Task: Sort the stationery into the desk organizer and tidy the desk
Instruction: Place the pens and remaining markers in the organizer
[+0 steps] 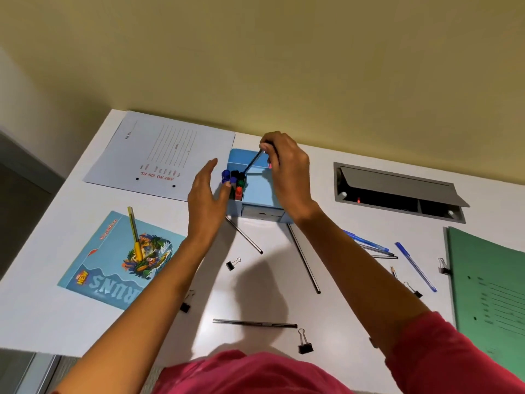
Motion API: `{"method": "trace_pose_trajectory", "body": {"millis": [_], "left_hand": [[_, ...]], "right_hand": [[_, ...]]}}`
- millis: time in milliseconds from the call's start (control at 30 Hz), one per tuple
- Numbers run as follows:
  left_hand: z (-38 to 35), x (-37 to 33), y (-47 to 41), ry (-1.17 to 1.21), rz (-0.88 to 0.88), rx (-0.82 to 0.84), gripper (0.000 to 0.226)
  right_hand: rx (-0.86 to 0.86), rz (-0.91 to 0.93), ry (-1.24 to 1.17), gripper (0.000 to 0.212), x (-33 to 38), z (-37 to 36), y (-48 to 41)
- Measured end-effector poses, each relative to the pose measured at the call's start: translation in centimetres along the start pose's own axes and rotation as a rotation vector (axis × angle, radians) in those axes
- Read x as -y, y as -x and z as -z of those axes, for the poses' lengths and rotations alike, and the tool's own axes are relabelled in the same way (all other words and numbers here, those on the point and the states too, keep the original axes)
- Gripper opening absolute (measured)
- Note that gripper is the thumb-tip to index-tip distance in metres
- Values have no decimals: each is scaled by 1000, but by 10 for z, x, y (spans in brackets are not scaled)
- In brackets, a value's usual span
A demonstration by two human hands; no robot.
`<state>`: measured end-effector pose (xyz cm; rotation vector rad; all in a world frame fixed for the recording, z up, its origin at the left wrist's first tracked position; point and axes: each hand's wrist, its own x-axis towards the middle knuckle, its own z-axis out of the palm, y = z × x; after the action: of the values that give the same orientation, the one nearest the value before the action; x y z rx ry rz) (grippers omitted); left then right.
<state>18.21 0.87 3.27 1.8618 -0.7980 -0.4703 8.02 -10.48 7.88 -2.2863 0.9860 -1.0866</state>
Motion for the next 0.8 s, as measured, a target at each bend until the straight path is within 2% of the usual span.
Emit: {"method": "trace_pose_trajectory", "body": {"millis": [233, 400, 533, 667, 800], "left_hand": [[-7, 3, -6, -91, -141, 150, 53], [-16, 6, -12, -182, -198, 202, 50], [-18, 10, -9, -211, -218, 175, 47], [-18, 12, -10, -211, -254, 161, 44], [-19, 14, -10, -200, -287, 153, 42]], "right_hand": [[219, 53, 103, 12, -26, -37, -3], [240, -44, 25, 17, -28, -38, 1], [138, -164, -64, 24, -25, -22, 12], [-73, -278, -91, 18, -43, 7, 42], [-169, -431, -77, 17, -75, 33, 85]]}}
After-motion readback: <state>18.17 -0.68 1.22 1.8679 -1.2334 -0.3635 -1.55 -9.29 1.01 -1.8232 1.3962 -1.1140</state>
